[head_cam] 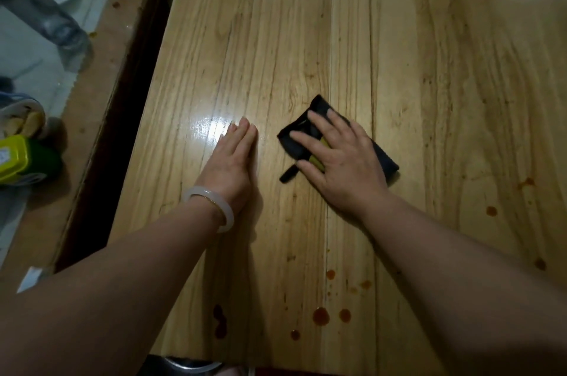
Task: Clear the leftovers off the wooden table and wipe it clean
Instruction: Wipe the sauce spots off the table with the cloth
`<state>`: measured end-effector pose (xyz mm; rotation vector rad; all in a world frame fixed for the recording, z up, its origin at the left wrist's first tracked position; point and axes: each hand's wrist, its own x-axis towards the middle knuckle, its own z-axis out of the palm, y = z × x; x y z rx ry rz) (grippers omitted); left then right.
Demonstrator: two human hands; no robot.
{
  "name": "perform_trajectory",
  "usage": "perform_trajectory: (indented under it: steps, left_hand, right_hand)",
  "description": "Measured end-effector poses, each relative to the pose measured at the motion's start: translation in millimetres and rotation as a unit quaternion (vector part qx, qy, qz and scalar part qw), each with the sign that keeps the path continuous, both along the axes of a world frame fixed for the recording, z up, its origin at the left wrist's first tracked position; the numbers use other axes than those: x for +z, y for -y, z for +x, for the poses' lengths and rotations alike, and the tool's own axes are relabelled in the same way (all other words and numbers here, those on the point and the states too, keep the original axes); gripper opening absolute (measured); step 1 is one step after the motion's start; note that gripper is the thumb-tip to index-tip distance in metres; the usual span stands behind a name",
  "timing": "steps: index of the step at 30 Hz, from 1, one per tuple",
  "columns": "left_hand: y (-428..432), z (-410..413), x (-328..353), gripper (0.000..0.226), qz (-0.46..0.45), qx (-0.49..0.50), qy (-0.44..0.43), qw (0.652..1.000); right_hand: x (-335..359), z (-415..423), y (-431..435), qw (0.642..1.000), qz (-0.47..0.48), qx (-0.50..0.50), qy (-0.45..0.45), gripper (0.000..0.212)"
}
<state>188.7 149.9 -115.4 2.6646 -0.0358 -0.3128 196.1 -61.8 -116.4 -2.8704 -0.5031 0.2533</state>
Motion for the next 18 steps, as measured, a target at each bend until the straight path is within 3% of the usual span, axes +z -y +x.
perform_trajectory:
  steps: [4, 10, 13, 18]
  left_hand:
    - [1.3, 0.7, -0.7, 0.072, -0.009, 0.007, -0.002, 1.000]
    - [0.6, 0.0, -0.9, 0.074, -0.018, 0.005, -0.008, 1.000]
    - [-1.6, 0.3, -1.3, 0.073, -0.025, -0.001, -0.010, 1.000]
    - [-5.2, 2.7, 0.3, 0.074, -0.026, -0.015, -0.029, 0.999]
  right_hand:
    - [-4.4, 6.1, -18.8, 0.994, -0.004, -0.108, -0.007, 0.055]
    - [-4.2, -5.2, -40.2, 0.982, -0.005, -0.189, -0.029, 0.058]
    - [-1.1, -25.3, -44.6, 0.985, 0.010, -0.169, -0.031, 0.057]
    - [2.8, -66.1, -36.2, 0.999, 0.010, -0.040, -0.033, 0.056]
